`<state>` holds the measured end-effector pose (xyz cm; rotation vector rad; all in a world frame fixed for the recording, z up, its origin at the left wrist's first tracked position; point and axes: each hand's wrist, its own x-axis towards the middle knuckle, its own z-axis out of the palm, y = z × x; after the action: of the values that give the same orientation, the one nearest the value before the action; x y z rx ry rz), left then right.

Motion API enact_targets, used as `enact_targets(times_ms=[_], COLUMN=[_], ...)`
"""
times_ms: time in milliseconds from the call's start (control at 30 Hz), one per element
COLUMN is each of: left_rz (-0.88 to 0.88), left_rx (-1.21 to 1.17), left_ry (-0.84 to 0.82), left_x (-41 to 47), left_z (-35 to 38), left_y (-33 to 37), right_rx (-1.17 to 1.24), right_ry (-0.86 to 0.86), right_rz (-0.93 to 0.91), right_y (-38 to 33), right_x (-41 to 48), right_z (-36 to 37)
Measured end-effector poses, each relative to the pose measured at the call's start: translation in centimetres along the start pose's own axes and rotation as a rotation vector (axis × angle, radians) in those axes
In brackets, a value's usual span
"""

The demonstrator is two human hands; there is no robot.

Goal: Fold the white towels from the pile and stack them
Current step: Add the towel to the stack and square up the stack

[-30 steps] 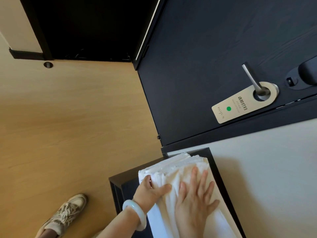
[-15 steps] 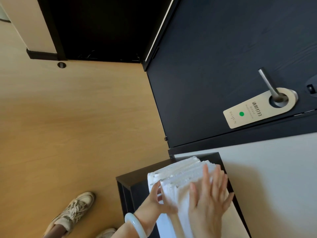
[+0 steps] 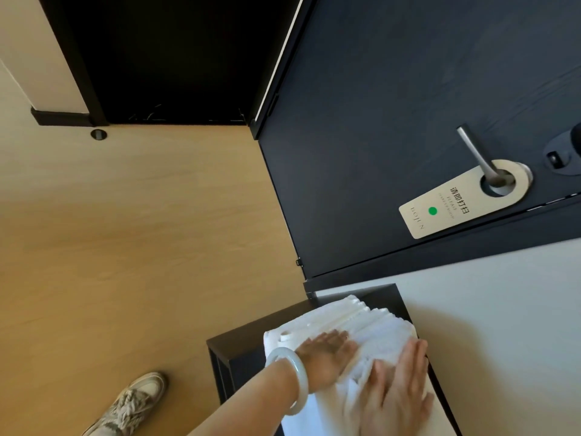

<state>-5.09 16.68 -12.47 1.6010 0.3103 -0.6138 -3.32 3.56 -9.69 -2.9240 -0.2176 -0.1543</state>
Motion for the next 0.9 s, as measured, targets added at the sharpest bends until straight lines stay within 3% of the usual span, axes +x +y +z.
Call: enact_targets(times_ms=[200,300,433,567,700,900], left_rz=[-0.174,-0.165,-0.140,-0.271,-0.355,-0.459], left_rx=[-0.054,0.159,0.214,0.356,0.221,-0.249], left_ry=[-0.026,-0.054,-0.096,-0.107,-0.100,-0.148], left_x=[1.6,2.0,2.0,2.6,4.4,2.6], left_z=[-1.1,-0.9,-2.3,-3.4,-4.5,-6.1], left_y=[-1.7,-2.6,-1.4,-1.0,-3.5,-6.3], right_rx=[-0.167,-0.227,-0.120,-0.009,0.096,0.136], right_ry=[-0.141,-0.163,-0.158,-0.168,-0.156,-0.219], right_rz=[-0.095,-0.114,-0.124,-0.105,-0.084,-0.064], right_y=[0.7,1.0,0.8,1.5,2.1,2.1], right_x=[0.1,0.0,0.2,0.4,0.2,0.4], right_z=[0.8,1.0,0.9,1.0,0.6,0.1])
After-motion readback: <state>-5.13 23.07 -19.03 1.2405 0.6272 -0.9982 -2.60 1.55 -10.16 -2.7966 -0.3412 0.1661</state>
